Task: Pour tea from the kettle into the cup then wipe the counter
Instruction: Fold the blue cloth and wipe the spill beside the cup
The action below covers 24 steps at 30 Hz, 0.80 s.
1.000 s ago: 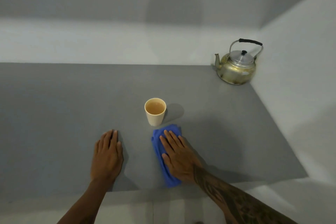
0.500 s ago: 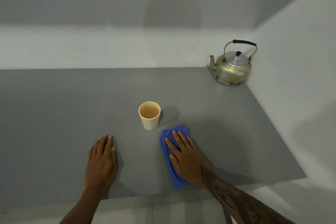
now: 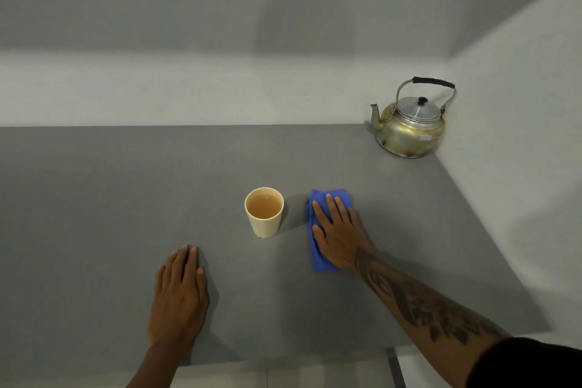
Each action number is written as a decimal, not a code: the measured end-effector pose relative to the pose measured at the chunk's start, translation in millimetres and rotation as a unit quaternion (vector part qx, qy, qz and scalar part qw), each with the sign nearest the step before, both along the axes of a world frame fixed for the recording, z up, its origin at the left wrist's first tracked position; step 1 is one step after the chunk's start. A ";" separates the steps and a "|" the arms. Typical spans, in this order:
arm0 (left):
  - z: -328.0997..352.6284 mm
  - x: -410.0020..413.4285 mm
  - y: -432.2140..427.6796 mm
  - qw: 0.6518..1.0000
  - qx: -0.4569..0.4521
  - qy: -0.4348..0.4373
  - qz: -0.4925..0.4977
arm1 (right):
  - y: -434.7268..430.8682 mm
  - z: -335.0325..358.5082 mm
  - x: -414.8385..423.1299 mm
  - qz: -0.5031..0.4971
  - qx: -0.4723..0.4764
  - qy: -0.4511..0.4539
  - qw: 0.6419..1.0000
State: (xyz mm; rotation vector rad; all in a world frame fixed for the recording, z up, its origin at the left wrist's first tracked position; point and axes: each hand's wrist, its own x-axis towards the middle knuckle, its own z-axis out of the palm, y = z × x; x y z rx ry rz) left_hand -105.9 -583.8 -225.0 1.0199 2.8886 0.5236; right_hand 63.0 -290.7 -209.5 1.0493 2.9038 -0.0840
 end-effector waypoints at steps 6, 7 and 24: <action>-0.7 -0.1 -1.1 1.000 0.002 0.001 -0.003 | -10.7 -3.4 28.0 0.115 -0.021 0.001 0.993; -0.6 -0.5 -1.5 1.000 0.003 0.002 -0.003 | -12.4 -4.9 37.6 0.111 -0.019 0.015 0.994; 62.6 149.3 168.5 0.972 0.157 -0.165 -0.056 | 77.8 57.1 6.7 0.007 -0.122 0.025 0.992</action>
